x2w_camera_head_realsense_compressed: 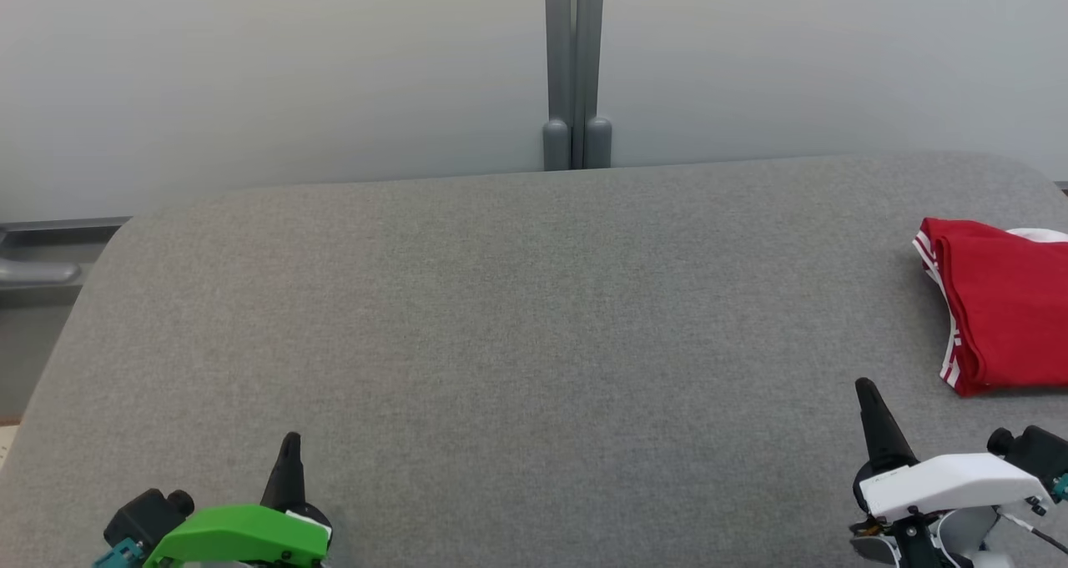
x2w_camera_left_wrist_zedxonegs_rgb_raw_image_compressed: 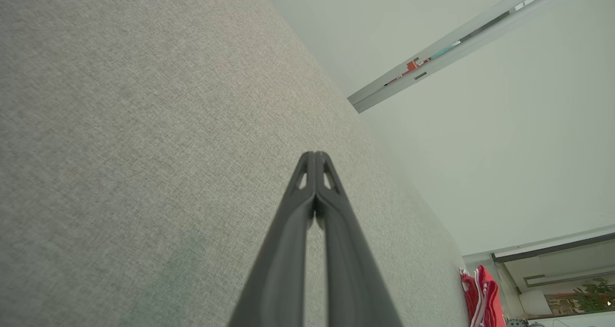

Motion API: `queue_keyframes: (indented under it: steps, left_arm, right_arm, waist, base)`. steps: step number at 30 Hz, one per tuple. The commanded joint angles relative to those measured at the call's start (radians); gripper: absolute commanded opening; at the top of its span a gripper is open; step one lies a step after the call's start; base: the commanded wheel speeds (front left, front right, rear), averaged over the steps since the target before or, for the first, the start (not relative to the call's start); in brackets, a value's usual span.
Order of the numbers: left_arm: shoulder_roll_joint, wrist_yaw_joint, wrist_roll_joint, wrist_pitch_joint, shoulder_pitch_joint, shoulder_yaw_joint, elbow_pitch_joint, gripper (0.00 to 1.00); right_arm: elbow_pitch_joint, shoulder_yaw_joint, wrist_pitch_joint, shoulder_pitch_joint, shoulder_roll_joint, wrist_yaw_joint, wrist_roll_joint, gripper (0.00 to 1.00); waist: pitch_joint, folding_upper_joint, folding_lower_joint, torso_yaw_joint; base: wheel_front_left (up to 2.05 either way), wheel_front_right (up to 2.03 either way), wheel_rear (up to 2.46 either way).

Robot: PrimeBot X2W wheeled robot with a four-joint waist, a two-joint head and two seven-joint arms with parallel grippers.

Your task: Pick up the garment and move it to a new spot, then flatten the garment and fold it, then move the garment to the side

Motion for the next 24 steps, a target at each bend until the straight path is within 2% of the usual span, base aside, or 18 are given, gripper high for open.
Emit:
queue_keyframes:
  steps: [1, 24]
  left_arm:
    - [-0.002, -0.01, -0.025, 0.007, -0.035, 0.013, -0.015, 0.0]
    - [-0.012, -0.062, -0.228, 0.07, -0.065, 0.093, -0.03, 0.0]
  right_arm:
    - [-0.006, -0.004, 0.007, -0.027, -0.005, 0.0, 0.033, 0.0]
    - [0.013, -0.021, 0.05, -0.069, -0.006, 0.0, 0.273, 0.0]
  waist:
    - [0.002, 0.0, 0.0, 0.0]
    - [0.025, 0.0, 0.0, -0.001]
  base:
    - [0.0, 0.0, 0.0]
    - [0.0, 0.0, 0.0]
